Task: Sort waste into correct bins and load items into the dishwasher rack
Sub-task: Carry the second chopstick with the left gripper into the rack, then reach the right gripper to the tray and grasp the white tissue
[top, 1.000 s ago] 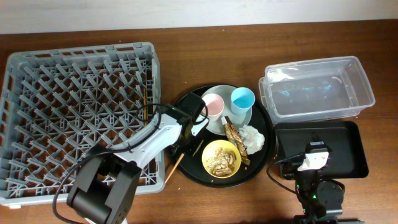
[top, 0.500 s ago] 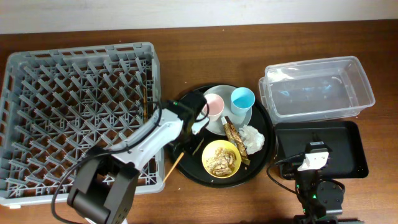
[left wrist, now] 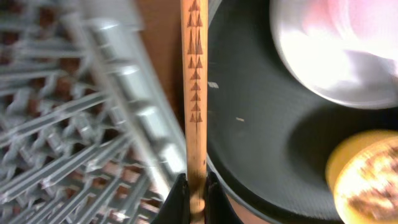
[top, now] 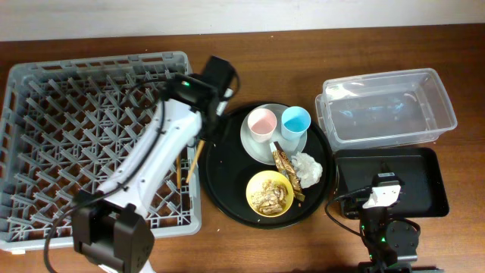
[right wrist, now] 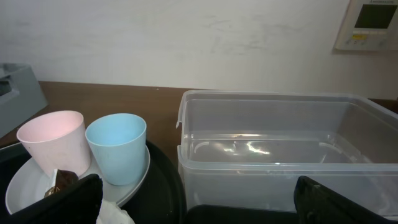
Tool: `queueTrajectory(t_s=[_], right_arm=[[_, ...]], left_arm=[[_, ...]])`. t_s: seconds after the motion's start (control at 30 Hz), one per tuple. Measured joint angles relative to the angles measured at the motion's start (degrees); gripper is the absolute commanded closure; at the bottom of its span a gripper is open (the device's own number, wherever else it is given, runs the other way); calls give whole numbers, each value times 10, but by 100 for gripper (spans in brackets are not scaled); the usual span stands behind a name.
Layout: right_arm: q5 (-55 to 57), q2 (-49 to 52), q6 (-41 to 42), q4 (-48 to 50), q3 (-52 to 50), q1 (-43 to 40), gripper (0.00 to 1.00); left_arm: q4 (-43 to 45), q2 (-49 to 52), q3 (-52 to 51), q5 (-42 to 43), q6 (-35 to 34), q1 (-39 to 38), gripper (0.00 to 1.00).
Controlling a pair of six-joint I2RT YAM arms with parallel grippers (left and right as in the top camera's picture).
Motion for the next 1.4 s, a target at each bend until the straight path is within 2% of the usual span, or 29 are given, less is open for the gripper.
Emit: queueTrajectory(t_s=[0.23,0.3,0.43,0.5,0.53,0.57,0.63,0.67,0.93,1.1,1.27,1.4], right_arm=[[0,0,0,0,0,0,1],[0,0,0,0,0,0,1],[0,0,0,0,0,0,1],[0,0,0,0,0,0,1],[0,0,0,0,0,0,1],[0,0,0,0,0,0,1],[0,0,0,0,0,0,1],[0,0,0,0,0,0,1],[0,0,0,0,0,0,1],[0,0,0,0,0,0,1],[0,0,0,0,0,0,1],[0,0,0,0,0,0,1]], left_arm=[[25,0,-2,-8,-49,61,98],[37,0,-7,-8,-54,65,94],[78,0,-38,-8,-72,73,93],[97,0,-66,-8,-79,81,87],[104,0,-74,-8,-79,85,79],[115,0,-81,-8,-81,88,67],[133,0,-100,-8,-87,99,24],[133,0,-106,-8,-88,103,17],[122,0,-107,-4,-90,109,15],[80,-16,-53,28,-90,109,14],[52,-98,-27,73,-89,109,1],[3,-142,-22,88,-90,109,1]])
